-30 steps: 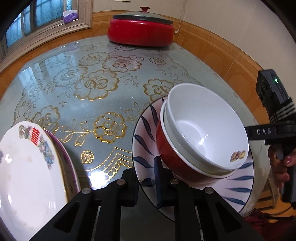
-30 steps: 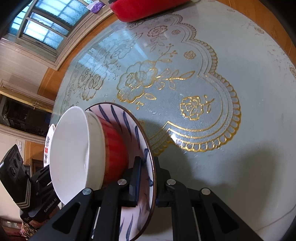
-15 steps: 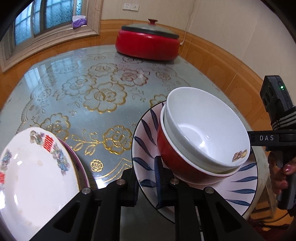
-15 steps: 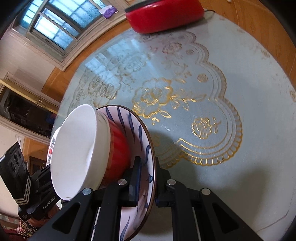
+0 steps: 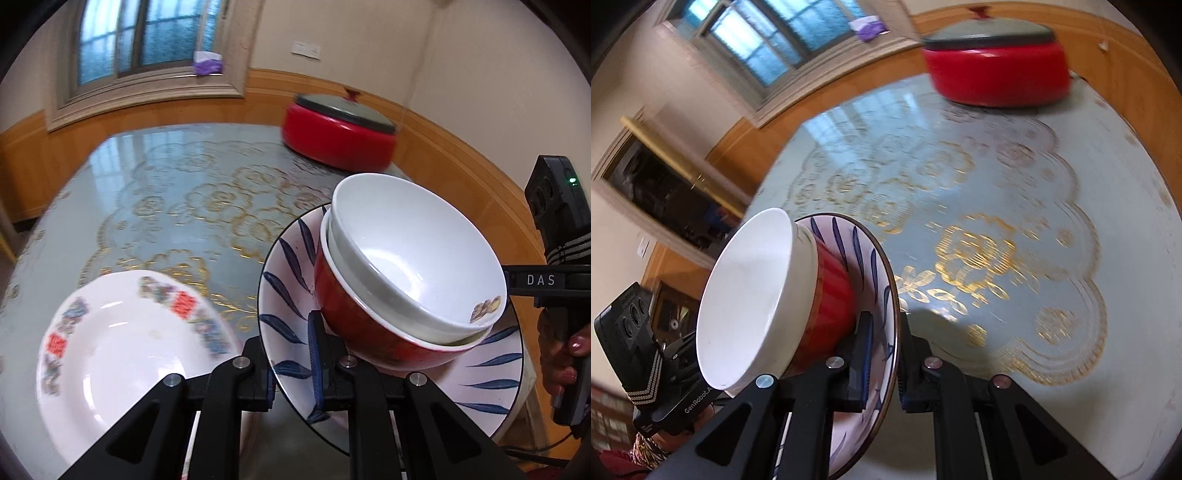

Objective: Organize plates and bowls
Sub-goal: 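Lower the nested bowls onto the white plate stack with the right tool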

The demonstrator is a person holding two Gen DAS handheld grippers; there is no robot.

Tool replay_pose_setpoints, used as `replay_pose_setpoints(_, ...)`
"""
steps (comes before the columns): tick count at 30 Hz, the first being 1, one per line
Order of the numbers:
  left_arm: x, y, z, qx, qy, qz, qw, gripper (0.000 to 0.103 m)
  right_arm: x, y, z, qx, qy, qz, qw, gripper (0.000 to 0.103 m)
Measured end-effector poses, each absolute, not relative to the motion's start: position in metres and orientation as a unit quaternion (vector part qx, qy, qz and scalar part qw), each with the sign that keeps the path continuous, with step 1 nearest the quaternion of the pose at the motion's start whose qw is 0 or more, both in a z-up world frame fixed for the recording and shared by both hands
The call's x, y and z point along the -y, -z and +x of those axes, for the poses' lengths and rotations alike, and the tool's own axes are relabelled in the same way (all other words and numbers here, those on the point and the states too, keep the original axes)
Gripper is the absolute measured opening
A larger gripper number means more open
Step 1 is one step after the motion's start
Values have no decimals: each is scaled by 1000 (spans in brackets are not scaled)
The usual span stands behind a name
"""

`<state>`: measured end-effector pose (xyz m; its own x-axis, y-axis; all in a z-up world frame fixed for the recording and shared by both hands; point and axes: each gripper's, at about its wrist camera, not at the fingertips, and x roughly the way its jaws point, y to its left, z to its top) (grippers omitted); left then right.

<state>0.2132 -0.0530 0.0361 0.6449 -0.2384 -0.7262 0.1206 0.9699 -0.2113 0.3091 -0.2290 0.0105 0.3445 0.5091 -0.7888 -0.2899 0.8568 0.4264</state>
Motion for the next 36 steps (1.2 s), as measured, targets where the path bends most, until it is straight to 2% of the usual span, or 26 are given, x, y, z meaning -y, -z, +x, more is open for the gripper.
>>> replay_pose_setpoints(8,-11,-36,194,-400,31,-93,911,14,157,-12,324,-509,-308,69,801,11)
replay_pose_setpoints(19,-88,-8,163,-426,-45,-116,896,14,61,26,327,-530,-370,35,762,11)
replay_pose_setpoints(28,-109,19,156,-441,-61,-122,887,15,26,51,326,-540,-374,9,754,11)
replay_pose_setpoints(36,-113,20,160,-424,-66,-116,896,15,20,57,323,-526,-374,19,764,11)
